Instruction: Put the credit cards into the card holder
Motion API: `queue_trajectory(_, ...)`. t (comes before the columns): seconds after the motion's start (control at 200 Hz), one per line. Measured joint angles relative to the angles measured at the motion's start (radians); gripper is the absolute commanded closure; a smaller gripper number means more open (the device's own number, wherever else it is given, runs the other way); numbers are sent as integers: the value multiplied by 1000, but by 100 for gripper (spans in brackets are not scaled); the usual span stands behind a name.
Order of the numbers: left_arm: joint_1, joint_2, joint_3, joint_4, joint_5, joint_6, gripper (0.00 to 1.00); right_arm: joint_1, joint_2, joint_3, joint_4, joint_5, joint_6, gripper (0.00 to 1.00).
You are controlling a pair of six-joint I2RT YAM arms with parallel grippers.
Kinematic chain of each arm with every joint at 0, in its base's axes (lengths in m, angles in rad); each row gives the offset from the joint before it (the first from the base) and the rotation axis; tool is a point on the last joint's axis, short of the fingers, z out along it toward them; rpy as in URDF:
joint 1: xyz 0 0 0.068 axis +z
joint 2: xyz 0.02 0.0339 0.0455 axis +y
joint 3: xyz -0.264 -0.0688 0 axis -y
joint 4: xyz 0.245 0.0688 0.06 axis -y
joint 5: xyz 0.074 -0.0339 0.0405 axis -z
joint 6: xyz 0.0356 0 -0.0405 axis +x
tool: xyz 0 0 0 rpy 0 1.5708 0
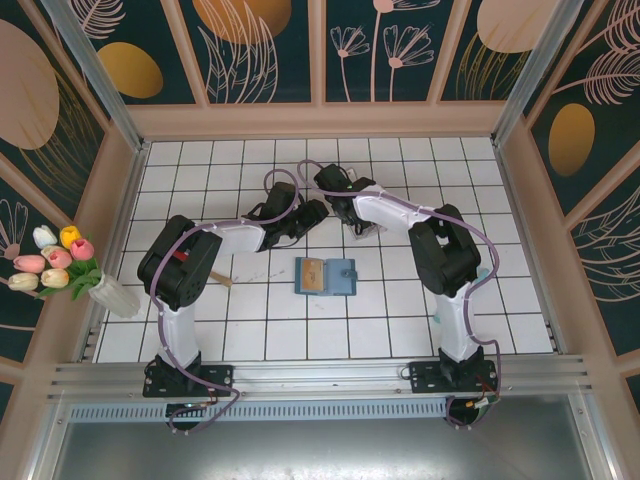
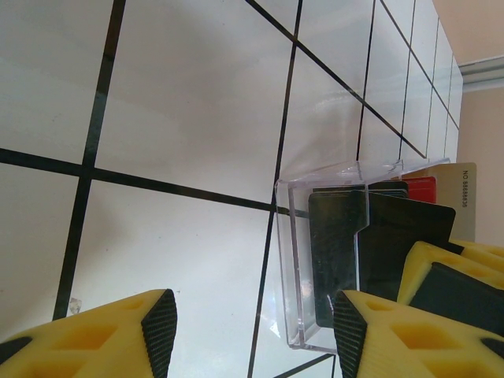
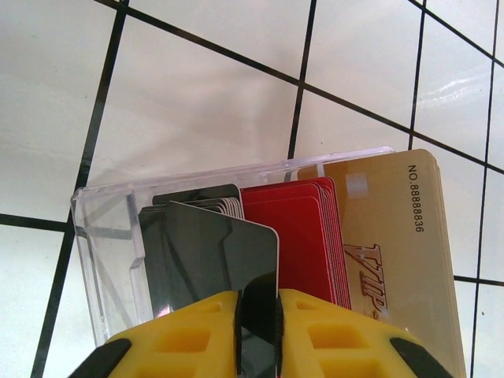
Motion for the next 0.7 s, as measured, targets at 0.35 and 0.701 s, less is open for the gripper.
queue_trajectory(0.35,0,0,0,0,0,0,42,-1,-35,13,-24,-8,3,93)
queue_trajectory(0.701,0,-24,-21,8,9,1,40,-2,-105,17,-45,-72,35,98)
